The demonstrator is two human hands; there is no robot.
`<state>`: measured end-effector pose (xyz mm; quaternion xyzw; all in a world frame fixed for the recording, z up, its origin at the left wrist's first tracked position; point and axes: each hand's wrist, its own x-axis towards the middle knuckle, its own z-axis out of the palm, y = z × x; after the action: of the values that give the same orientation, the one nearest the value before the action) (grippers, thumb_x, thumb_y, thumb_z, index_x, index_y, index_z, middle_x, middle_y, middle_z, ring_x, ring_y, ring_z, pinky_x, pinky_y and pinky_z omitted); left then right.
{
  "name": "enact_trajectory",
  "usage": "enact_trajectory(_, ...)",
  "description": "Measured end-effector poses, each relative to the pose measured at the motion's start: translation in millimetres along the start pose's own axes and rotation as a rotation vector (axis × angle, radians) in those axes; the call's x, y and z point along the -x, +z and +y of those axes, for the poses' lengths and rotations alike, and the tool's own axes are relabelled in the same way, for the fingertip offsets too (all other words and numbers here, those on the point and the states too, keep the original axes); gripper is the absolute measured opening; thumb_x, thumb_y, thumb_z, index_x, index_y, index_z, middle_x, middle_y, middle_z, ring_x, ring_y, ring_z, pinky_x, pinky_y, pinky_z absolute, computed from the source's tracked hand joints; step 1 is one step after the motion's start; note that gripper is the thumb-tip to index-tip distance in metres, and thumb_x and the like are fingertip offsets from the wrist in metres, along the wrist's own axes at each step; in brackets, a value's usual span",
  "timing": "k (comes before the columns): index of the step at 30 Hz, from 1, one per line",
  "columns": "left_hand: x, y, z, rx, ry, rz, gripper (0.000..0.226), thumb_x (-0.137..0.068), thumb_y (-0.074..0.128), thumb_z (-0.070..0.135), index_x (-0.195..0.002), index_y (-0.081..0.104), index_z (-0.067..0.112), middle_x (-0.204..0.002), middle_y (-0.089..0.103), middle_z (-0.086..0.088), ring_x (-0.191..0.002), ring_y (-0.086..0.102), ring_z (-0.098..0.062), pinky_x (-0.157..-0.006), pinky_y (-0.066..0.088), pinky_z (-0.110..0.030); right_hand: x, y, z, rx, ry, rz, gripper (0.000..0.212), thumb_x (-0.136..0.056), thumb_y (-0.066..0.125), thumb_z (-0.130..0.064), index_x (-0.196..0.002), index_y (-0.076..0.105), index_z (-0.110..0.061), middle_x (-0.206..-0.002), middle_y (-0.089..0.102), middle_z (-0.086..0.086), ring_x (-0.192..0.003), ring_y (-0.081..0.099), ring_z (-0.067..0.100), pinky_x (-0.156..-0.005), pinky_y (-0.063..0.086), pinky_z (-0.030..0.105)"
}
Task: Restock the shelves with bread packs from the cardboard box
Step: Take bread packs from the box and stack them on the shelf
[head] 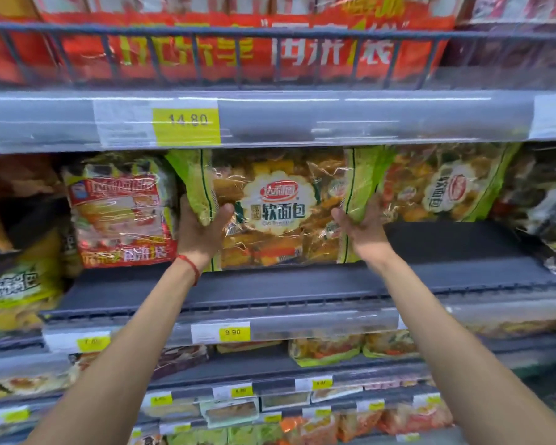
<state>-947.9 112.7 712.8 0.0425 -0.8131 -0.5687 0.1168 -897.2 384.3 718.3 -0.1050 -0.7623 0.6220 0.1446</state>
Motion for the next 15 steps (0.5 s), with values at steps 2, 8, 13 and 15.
enact_trajectory(2, 2, 3, -2, 0.0, -0.008, 0.025, 0.104, -0.086, 0.067, 0.051, -0.158, 0.006, 0.005, -0.165, 0.014, -0.009, -0.152, 0.015, -0.023, -0.113, 0.015, -0.023, 2, -2, 2, 0.014, 0.009, -0.025, 0.102, -0.099, 0.065, -0.026, -0.162, -0.013, -0.01, -0.172, 0.0, 0.002, -0.157, 0.008, 0.013, -0.1, 0.019, 0.003)
enact_trajectory(8, 16, -2, -1, 0.05, 0.065, 0.108, 0.098, -0.068, 0.07, 0.077, -0.137, 0.052, 0.011, -0.134, 0.063, -0.004, -0.125, 0.059, -0.018, -0.106, 0.048, -0.041, 14, -8, 11, 0.08, 0.022, 0.037, 0.121, -0.07, 0.076, -0.077, -0.161, 0.028, -0.014, -0.159, 0.048, 0.007, -0.143, 0.051, 0.023, -0.119, 0.042, 0.041)
enact_trajectory(13, 52, -12, 4, 0.133, 0.016, 0.161, 0.083, -0.077, 0.074, 0.059, -0.142, 0.045, 0.017, -0.14, 0.056, -0.001, -0.129, 0.053, -0.019, -0.113, 0.04, -0.04, 58, -18, 3, 0.19, -0.007, 0.059, 0.071, -0.097, 0.072, -0.026, -0.158, 0.036, -0.021, -0.142, 0.059, -0.011, -0.126, 0.057, 0.011, -0.114, 0.04, 0.027)
enact_trajectory(15, 67, -14, 3, 0.12, 0.0, 0.163, 0.059, -0.087, 0.071, 0.046, -0.133, 0.05, 0.015, -0.129, 0.06, -0.001, -0.118, 0.057, -0.019, -0.109, 0.043, -0.041, 79, -21, 2, 0.196, -0.001, 0.071, 0.07, -0.1, 0.069, -0.021, -0.16, 0.033, -0.02, -0.141, 0.049, -0.017, -0.127, 0.047, 0.004, -0.112, 0.035, 0.02)
